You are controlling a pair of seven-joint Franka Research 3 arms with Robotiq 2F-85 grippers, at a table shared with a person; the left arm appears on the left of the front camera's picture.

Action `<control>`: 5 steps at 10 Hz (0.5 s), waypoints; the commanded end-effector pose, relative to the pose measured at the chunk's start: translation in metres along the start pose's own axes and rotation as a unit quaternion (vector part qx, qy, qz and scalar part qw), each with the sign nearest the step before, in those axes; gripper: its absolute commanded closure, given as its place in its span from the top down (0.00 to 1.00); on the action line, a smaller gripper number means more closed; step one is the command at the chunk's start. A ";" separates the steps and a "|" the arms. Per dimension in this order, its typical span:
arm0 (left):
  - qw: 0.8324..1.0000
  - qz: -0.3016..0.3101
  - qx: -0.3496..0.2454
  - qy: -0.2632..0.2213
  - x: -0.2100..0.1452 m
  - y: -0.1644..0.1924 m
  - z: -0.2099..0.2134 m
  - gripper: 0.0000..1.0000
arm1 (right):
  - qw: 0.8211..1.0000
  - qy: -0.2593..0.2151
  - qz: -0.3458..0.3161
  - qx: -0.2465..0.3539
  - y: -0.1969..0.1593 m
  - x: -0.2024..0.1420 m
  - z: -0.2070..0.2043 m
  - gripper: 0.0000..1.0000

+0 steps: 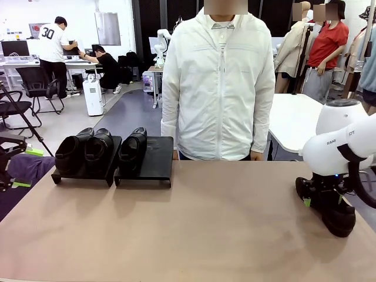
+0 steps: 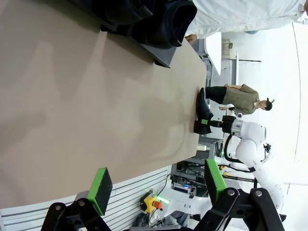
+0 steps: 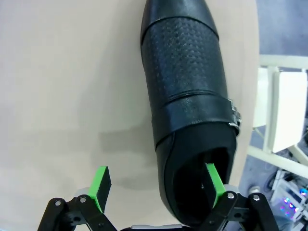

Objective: Organize the shoes by placing them on the stand.
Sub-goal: Pick up one Shoe and place it in the middle of the table.

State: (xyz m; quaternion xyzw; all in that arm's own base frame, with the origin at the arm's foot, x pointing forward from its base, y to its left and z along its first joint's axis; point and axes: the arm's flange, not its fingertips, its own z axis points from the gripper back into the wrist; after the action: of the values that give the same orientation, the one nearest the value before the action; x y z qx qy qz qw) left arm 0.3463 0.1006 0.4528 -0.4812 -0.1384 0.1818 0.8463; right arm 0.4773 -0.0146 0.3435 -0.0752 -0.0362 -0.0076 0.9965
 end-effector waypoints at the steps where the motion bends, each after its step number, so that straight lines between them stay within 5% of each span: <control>1: 1.000 -0.004 -0.010 0.000 0.000 0.000 0.001 1.00 | 0.999 0.007 0.011 0.045 -0.001 0.016 -0.009 1.00; 3: 1.000 -0.004 -0.010 0.000 0.000 0.000 0.001 1.00 | 0.998 -0.006 0.003 0.057 -0.004 0.017 -0.013 1.00; 4: 1.000 -0.004 -0.010 0.000 0.000 0.000 0.001 1.00 | 0.999 -0.009 0.008 0.051 -0.004 0.016 -0.013 0.40; 5: 1.000 -0.004 -0.010 0.000 0.000 0.000 0.001 1.00 | 0.998 -0.006 0.013 0.055 -0.006 0.016 -0.013 0.00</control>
State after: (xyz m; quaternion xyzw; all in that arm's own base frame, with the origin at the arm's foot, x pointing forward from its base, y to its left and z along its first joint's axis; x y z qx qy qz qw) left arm 0.3462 0.1006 0.4527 -0.4813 -0.1383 0.1818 0.8463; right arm 0.4920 -0.0193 0.3283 -0.0310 -0.0350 -0.0030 0.9989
